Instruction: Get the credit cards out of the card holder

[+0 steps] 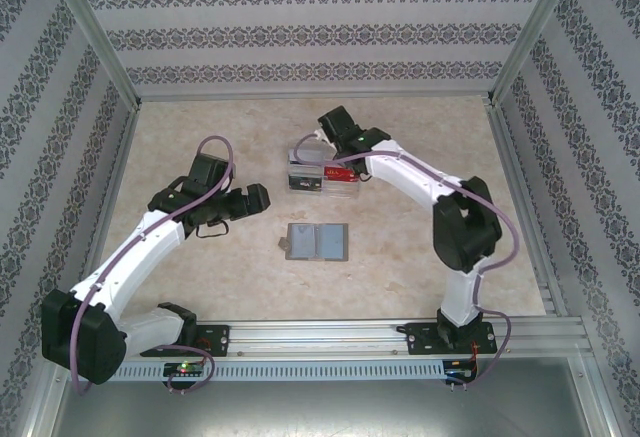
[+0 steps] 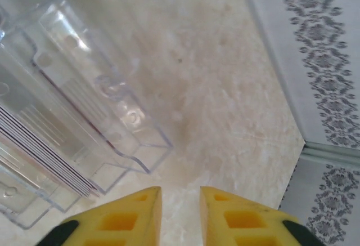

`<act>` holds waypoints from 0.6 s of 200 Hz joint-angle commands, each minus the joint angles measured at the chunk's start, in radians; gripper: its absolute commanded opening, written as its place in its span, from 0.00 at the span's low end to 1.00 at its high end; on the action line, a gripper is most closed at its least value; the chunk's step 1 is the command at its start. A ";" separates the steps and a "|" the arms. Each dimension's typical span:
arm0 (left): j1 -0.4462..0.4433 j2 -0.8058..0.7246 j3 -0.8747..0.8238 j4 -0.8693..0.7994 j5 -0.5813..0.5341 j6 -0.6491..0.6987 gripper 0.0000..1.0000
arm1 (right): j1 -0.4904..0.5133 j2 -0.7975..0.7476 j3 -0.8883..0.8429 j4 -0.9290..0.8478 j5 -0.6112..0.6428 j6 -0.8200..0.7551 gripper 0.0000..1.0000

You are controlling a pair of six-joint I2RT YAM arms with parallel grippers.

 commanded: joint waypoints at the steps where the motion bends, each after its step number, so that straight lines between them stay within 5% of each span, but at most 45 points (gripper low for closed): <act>1: 0.012 0.004 -0.027 0.052 0.063 -0.030 0.98 | 0.013 -0.126 -0.050 -0.028 -0.010 0.246 0.16; 17: 0.011 0.017 -0.040 0.080 0.090 -0.046 0.94 | 0.020 -0.193 -0.104 -0.047 -0.073 0.382 0.12; 29: 0.006 0.029 -0.050 0.099 0.105 -0.059 0.91 | 0.024 -0.246 -0.158 -0.045 -0.129 0.486 0.00; 93: -0.060 0.124 -0.057 0.163 0.133 -0.087 0.90 | 0.079 -0.438 -0.472 0.041 -0.398 0.938 0.00; 120: -0.092 0.188 -0.049 0.211 0.186 -0.104 0.75 | 0.099 -0.439 -0.575 0.095 -0.524 1.089 0.00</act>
